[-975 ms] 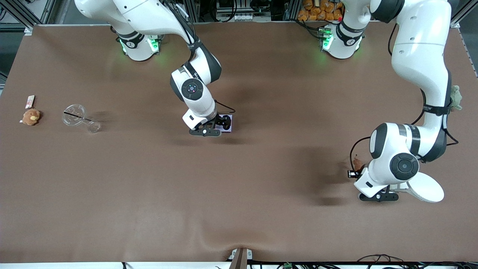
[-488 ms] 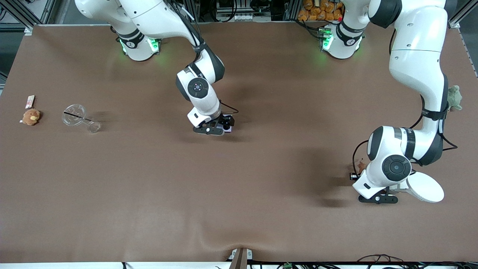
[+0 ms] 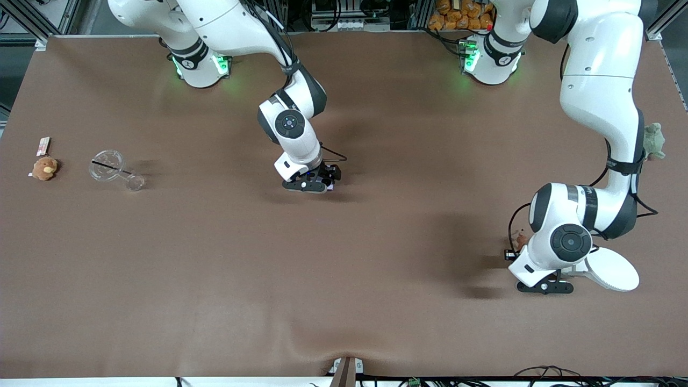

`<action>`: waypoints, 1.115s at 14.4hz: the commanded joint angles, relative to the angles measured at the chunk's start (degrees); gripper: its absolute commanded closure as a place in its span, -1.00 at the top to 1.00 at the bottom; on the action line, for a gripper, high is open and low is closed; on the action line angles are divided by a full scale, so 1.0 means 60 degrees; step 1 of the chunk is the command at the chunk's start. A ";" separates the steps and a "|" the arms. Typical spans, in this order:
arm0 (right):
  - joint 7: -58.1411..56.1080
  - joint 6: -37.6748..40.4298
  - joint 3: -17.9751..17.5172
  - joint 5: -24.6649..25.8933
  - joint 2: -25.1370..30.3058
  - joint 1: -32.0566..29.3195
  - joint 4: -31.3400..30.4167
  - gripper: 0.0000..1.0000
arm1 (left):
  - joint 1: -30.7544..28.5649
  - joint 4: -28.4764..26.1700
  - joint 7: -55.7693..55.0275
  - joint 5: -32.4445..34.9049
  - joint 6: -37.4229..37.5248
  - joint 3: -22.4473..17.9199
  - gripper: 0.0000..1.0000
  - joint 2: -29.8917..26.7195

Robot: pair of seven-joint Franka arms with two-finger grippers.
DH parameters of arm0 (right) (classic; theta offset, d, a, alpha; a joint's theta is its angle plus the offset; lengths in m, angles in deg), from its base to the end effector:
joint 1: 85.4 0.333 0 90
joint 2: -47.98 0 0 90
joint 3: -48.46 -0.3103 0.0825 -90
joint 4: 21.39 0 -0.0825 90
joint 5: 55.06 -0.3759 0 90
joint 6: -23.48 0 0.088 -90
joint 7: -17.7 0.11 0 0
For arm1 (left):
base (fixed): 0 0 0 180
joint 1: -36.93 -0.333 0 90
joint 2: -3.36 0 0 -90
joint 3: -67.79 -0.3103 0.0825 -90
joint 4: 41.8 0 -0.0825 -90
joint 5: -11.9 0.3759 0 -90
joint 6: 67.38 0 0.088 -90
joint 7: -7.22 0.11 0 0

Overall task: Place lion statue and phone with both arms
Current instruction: 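Set the lion beside the lamp while the right gripper grasps the phone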

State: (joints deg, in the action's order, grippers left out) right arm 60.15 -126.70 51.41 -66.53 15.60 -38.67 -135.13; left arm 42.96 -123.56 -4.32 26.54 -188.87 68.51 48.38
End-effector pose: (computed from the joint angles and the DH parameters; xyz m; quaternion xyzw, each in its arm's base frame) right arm 0.4424 0.4189 0.1816 -0.9962 0.0688 0.0001 0.0536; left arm 0.7034 -0.0695 0.2185 -0.9934 0.0284 0.0290 0.1069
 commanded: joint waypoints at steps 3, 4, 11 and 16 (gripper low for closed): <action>0.0234 -0.0327 0.0109 -0.0168 -0.0344 0.0297 0.0118 1.00 | 0.0020 0.0180 -0.0010 0.0241 -0.0040 -0.0046 1.00 0.0245; 0.0234 -0.0341 0.0109 -0.0168 -0.0431 0.0370 0.0132 1.00 | 0.0020 0.0180 0.0004 0.0241 -0.0040 -0.0046 1.00 0.0245; 0.0043 0.0474 0.0153 -0.0095 -0.0257 0.0181 0.0482 -1.00 | -0.0330 0.0108 0.0004 0.0140 0.0222 0.0026 1.00 -0.1508; 0.0044 0.3361 0.0182 -0.0081 0.0898 -0.0769 0.0836 -1.00 | -0.0507 -0.0417 0.0253 -0.0400 0.2681 0.0582 1.00 -0.3836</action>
State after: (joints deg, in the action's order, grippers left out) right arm 60.90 -110.90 53.08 -66.51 16.49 -40.04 -128.98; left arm 40.69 -121.02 -3.49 25.94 -175.86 70.06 32.04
